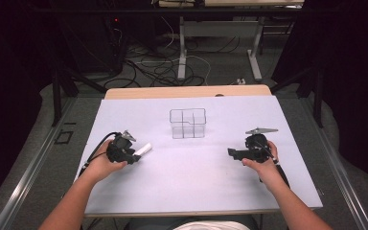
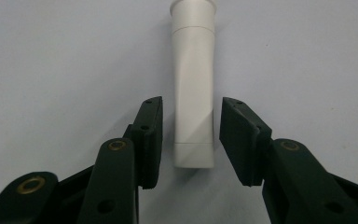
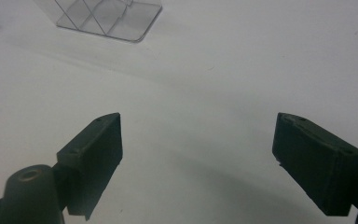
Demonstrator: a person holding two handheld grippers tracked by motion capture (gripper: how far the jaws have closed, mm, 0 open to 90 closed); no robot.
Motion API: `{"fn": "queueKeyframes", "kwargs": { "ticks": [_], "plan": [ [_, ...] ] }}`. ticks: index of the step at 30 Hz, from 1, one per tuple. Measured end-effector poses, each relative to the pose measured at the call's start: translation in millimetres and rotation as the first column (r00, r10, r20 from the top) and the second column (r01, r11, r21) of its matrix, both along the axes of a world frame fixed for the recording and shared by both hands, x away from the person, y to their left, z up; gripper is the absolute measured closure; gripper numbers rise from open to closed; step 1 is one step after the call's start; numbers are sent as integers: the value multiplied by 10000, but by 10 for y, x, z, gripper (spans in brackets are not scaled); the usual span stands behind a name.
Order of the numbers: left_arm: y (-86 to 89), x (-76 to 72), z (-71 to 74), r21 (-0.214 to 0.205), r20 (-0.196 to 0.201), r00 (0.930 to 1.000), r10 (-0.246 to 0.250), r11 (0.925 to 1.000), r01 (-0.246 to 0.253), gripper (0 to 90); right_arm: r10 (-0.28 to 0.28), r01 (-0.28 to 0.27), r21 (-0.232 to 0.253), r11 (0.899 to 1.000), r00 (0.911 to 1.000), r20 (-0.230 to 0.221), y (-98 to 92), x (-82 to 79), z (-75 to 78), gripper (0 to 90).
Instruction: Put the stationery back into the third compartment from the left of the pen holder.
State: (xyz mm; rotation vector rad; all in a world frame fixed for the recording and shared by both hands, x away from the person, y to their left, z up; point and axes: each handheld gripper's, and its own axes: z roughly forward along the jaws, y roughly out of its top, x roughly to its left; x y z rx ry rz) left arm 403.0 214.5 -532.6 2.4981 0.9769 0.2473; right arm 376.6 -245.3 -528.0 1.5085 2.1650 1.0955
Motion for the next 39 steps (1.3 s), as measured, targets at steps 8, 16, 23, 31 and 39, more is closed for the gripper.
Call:
{"fn": "queueKeyframes", "kwargs": {
  "ticks": [8, 16, 23, 31, 39],
  "plan": [
    [-8, 9, -44, -74, -251, 9997, 57, 10000, -59, 638, -5, 5, -10, 10000, 10000, 27, -2, 1, 0, 154],
    [4, 27, -39, -66, -285, 9996, 21, 10000, -23, 701, 54, -54, -46, 10000, 10000, 26, -4, 3, -6, 155],
    [4, 28, -40, -48, -249, 9997, -37, 10000, 36, 703, 82, -82, -63, 9999, 10000, 52, -1, 5, -11, 155],
    [8, 39, -36, -70, -333, 9994, 34, 10000, -36, 705, 67, -67, 3, 10000, 10000, 53, 3, 4, -7, 155],
    [19, 27, -33, -457, -674, 9968, 424, 9979, -455, 706, 36, -36, -14, 10000, 10000, -34, 12, 0, -11, 155]
  ]
}}
